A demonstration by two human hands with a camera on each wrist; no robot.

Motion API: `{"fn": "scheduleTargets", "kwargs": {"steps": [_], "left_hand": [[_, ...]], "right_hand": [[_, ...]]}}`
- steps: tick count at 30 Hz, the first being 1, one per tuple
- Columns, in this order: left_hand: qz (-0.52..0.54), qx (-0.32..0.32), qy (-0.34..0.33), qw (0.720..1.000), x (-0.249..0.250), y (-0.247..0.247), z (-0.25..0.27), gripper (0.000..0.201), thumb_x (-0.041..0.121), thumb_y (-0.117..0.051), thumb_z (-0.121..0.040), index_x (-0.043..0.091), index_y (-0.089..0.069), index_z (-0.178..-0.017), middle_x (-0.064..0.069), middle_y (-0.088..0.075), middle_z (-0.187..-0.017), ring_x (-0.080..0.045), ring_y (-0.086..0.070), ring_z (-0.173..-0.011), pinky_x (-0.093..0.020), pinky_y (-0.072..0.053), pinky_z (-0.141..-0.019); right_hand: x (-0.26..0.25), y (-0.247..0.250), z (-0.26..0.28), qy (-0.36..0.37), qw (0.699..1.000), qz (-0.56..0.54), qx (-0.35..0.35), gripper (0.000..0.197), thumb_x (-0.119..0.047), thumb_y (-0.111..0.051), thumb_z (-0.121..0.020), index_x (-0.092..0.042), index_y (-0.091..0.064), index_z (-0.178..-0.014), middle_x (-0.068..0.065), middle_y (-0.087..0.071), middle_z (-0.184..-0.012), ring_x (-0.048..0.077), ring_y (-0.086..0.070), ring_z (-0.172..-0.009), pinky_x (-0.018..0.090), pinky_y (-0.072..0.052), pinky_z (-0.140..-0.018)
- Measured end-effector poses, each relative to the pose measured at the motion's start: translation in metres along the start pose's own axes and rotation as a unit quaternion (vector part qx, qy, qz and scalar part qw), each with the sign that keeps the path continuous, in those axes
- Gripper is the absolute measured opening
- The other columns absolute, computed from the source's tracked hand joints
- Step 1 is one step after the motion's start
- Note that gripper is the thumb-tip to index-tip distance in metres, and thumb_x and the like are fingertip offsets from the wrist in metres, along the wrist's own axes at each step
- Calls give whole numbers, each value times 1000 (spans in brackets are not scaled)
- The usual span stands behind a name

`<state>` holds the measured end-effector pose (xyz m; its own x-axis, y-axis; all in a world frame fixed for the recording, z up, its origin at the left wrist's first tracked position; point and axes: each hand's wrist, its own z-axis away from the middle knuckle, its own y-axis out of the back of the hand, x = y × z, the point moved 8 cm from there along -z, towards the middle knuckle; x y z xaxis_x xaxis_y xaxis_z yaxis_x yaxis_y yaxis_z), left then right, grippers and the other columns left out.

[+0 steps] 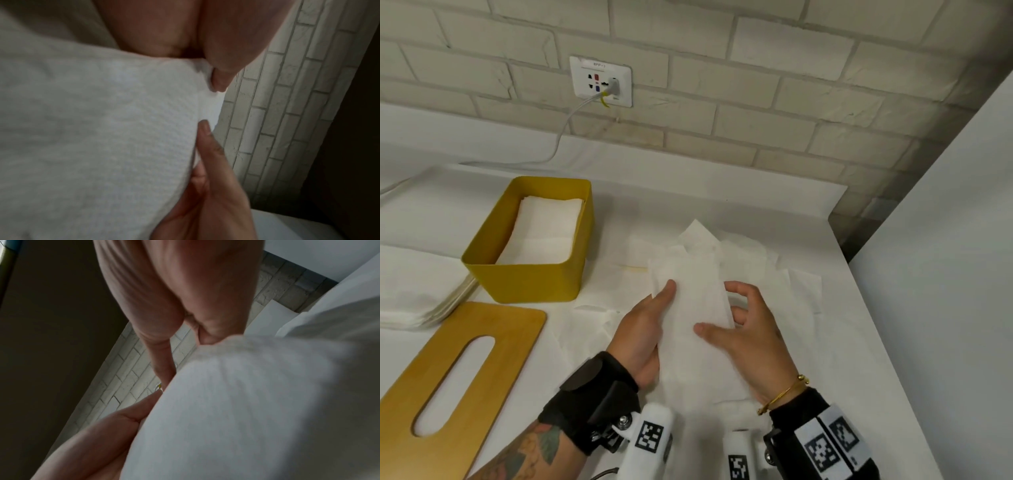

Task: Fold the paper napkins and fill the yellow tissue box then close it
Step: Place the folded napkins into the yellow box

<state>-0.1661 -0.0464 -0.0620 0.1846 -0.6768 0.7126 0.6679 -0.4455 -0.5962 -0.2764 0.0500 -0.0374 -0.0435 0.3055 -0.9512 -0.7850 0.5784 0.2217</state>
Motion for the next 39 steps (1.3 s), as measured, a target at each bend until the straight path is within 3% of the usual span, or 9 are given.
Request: {"fn": "scheduleTargets", "kwargs": {"steps": [6, 9, 14, 20, 23, 26, 30, 34, 39], "left_hand": [[38, 70, -67, 995, 38, 35, -4, 35, 34, -53, -103, 10, -66, -124, -11, -76, -112, -25, -75, -98, -43, -55, -85], [42, 87, -90, 991, 51, 47, 0, 27, 32, -51, -104, 14, -68, -113, -7, -78, -105, -19, -77, -89, -40, -53, -81], [45, 108, -74, 990, 42, 53, 4, 30, 35, -57, -101, 15, -67, -121, -8, -76, -115, -25, -73, -104, -45, -53, -93], [37, 101, -55, 993, 31, 45, 6, 33, 34, -55, -102, 12, -66, -123, -9, -76, -115, -26, -73, -105, -45, -52, -95], [30, 99, -55, 993, 32, 43, 6, 31, 33, -53, -103, 12, -66, -122, -9, -76, -115, -25, -73, -106, -44, -52, -95], [28, 97, -53, 993, 33, 44, 6, 31, 33, -52, -103, 13, -67, -121, -8, -76, -114, -23, -74, -102, -43, -53, -92], [30, 103, -52, 993, 34, 45, 4, 32, 34, -52, -103, 12, -67, -122, -9, -76, -115, -23, -74, -102, -43, -53, -91], [36, 101, -46, 993, 36, 42, 0, 32, 34, -54, -103, 11, -66, -122, -10, -76, -115, -26, -73, -107, -46, -51, -100], [46, 77, -26, 996, 32, 33, -9, 39, 33, -53, -104, 8, -62, -131, -14, -73, -121, -30, -70, -113, -46, -51, -101]], "right_hand": [[23, -1, 16, -79, 988, 24, -134, 54, 5, -78, -80, -18, -54, -123, 11, -71, -81, 29, -72, -71, 36, -59, -65], [9, 38, -4, -72, 994, 50, -62, 31, -6, -76, -87, -11, -63, -114, 12, -72, -77, 24, -69, -66, 32, -55, -59], [8, 97, -54, -116, 986, 44, 111, 17, -23, -71, -93, -8, -69, -102, 7, -66, -73, 15, -56, -54, 25, -49, -49], [27, 86, -92, -158, 981, 38, 110, 27, -28, -78, -87, -7, -62, -80, 4, -50, -56, 13, -35, -37, 19, -28, -37], [25, 86, -104, -121, 981, 44, 147, 17, -20, -79, -86, -12, -65, -83, 6, -59, -71, 16, -48, -50, 21, -38, -41], [7, 90, -106, -32, 975, 85, 201, 10, -19, -79, -85, -21, -69, -83, 3, -67, -95, 21, -62, -86, 26, -51, -70], [-43, 91, -84, 116, 969, 34, 214, 11, -15, -74, -90, -22, -65, -87, -3, -67, -88, 11, -62, -81, 21, -47, -70], [-86, 84, -50, 179, 974, -42, 131, 14, -10, -69, -94, -22, -63, -91, 16, -70, -82, 20, -59, -73, 34, -49, -68], [-120, 44, -6, 190, 958, -201, -78, 22, -12, -66, -84, -14, -63, -105, 6, -77, -91, 18, -72, -83, 30, -59, -66]]}}
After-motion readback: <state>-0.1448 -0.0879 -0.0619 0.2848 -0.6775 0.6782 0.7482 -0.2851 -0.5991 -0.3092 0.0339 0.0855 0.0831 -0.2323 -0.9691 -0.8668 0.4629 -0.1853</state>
